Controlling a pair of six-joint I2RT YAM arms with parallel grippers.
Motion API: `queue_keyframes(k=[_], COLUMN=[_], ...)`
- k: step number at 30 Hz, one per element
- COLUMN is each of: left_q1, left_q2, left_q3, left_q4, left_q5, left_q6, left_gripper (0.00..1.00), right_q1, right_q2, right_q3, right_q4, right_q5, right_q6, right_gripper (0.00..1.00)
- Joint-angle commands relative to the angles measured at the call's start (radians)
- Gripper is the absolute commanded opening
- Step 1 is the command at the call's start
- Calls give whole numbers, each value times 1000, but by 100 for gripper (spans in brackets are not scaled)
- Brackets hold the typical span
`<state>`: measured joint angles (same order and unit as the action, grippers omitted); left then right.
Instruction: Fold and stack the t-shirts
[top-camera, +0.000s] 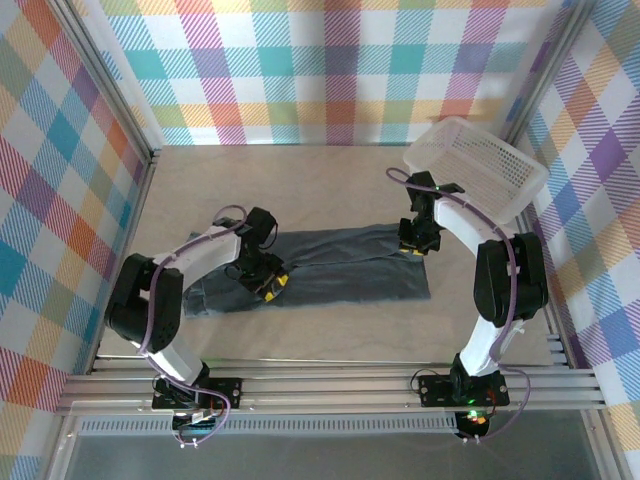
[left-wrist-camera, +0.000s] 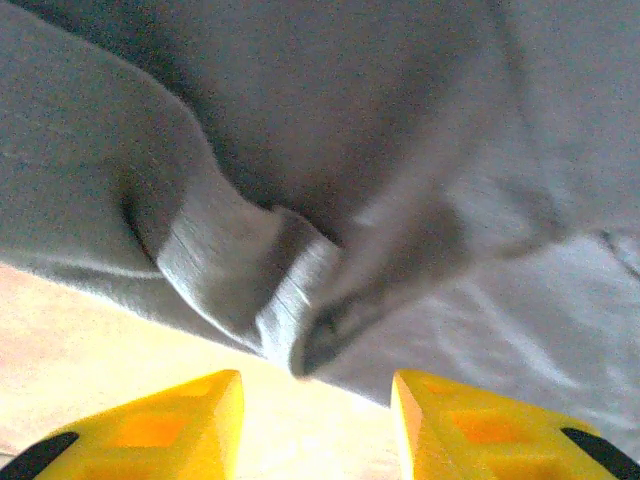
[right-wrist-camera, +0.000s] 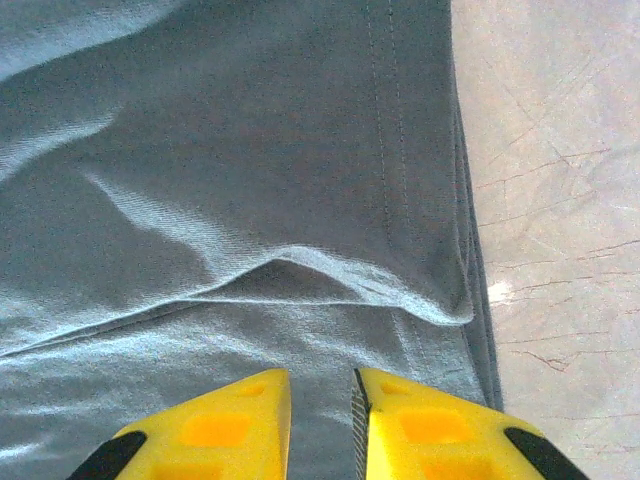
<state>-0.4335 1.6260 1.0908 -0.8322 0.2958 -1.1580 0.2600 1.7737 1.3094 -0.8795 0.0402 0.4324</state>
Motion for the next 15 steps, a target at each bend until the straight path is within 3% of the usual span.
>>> queue_keyframes(k=[1,3,6,10,15], left_q1=[24,75,150,232,237], left_q2=[-77,-96,-72,33,64], left_q3=[113,119,104,133,97], left_q4=[-141,-134,-62,-116,-73], left_q5=[-136,-219,-229,-205,-183], left_q6=[67,149,305,488,640], left_gripper=[35,25,19,22,25], right_q1=[5,6,6,6,6], right_q2=[-20,-19,-16,-24,-32], right_q3=[-13,-13,-6,10,5], right_q4=[4,5,-1,-13,-15], right_q5=[-14,-18,-22,-16,-14], right_q6=[-6,-5,-9,-17,-12], right_gripper=[25,25,25,25,25])
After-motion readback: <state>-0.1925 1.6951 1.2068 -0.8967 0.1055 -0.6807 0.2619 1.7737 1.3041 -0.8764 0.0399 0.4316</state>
